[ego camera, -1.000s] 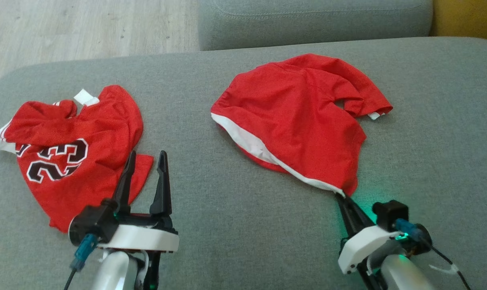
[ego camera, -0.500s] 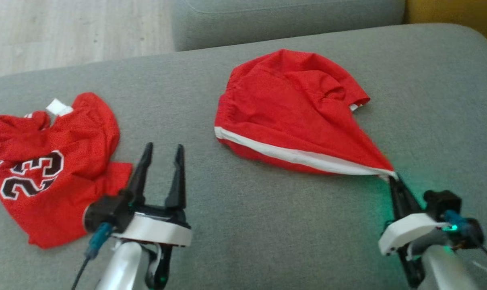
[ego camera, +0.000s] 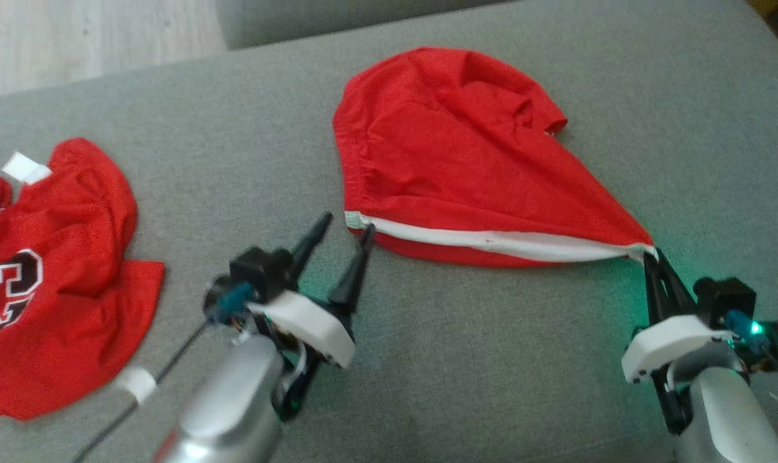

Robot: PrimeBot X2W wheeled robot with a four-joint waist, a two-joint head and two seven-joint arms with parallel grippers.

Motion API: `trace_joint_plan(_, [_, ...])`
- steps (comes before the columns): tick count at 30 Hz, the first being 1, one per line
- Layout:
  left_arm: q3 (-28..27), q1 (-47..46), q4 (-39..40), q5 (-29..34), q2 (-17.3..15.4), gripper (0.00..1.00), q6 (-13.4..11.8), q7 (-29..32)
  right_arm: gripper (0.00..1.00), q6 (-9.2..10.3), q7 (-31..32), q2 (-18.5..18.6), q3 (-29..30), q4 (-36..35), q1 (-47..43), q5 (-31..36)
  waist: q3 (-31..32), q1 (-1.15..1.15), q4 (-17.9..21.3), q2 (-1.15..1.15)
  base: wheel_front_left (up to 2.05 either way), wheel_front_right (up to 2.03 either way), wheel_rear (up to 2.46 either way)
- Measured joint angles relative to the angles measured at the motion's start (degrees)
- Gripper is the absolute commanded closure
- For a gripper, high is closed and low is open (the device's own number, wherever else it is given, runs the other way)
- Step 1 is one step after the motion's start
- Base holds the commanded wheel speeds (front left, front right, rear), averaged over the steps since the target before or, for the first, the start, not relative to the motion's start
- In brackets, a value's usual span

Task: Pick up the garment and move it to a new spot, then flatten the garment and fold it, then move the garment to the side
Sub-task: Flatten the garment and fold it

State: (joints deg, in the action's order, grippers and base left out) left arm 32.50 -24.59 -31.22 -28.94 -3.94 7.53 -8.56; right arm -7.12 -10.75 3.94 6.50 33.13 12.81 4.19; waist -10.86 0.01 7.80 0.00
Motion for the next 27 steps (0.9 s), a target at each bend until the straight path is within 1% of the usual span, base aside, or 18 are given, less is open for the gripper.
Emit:
trace_joint_plan(2, [0.48, -2.98, -2.96, -0.52, -0.86, 0.00, 0.04, 0.55, 1.00, 0.00, -0.02, -0.27, -0.19, -0.33, 0.99, 0.00, -1.27, 0.01, 0.47, 0.00, 0.00, 0.00, 0.00])
trace_joint_plan(7, [1.42, -7.36, -7.95, -2.80, -0.97, 0.00, 0.04, 0.84, 1.00, 0.00, -0.37, -0.58, -0.87, -1.25, 2.86, -0.19, -4.03, 0.01, 1.49, 0.00, 0.00, 0.00, 0.00])
trace_joint_plan(13, [6.42, -9.80, -9.66, -6.24, -0.96, 0.00, 0.04, -0.18, 1.00, 0.00, -0.66, -0.81, -0.96, -1.54, 3.41, -0.26, -5.88, 0.00, 2.10, 0.00, 0.00, 0.00, 0.00])
trace_joint_plan(21, [11.23, -11.26, -10.54, -11.11, -1.65, 0.00, 0.04, -2.26, 1.00, 0.00, -0.93, -0.97, -0.93, -1.19, 4.09, -0.25, -5.93, 0.00, 2.05, 0.00, 0.00, 0.00, 0.00])
trace_joint_plan(22, [11.71, -11.41, -10.62, -11.59, -1.85, 0.11, 0.04, -2.59, 1.00, 0.00, -0.93, -0.97, -0.88, -1.04, 4.21, -0.25, -5.88, 0.00, 2.01, 0.00, 0.00, 0.00, 0.00])
trace_joint_plan(24, [12.50, -11.64, -10.71, -12.50, -2.27, 0.98, 0.04, -2.87, 1.00, 0.00, -0.93, -0.98, -0.73, -0.81, 4.25, -0.24, -5.78, 0.00, 1.92, 0.00, 0.00, 0.00, 0.00])
trace_joint_plan(25, [13.00, -11.71, -10.85, -12.99, -2.46, 1.00, 0.04, -2.98, 1.00, 0.00, -0.93, -0.99, -0.68, -0.71, 4.25, -0.23, -5.70, 0.00, 1.90, 0.00, 0.00, 0.00, 0.00])
trace_joint_plan(27, [13.50, -11.76, -11.34, -14.04, -2.69, 1.00, 0.04, -3.49, 1.00, 0.00, -0.94, -1.01, -0.68, -0.47, 4.26, -0.21, -5.38, 0.00, 1.89, 0.00, 0.00, 0.00, 0.00])
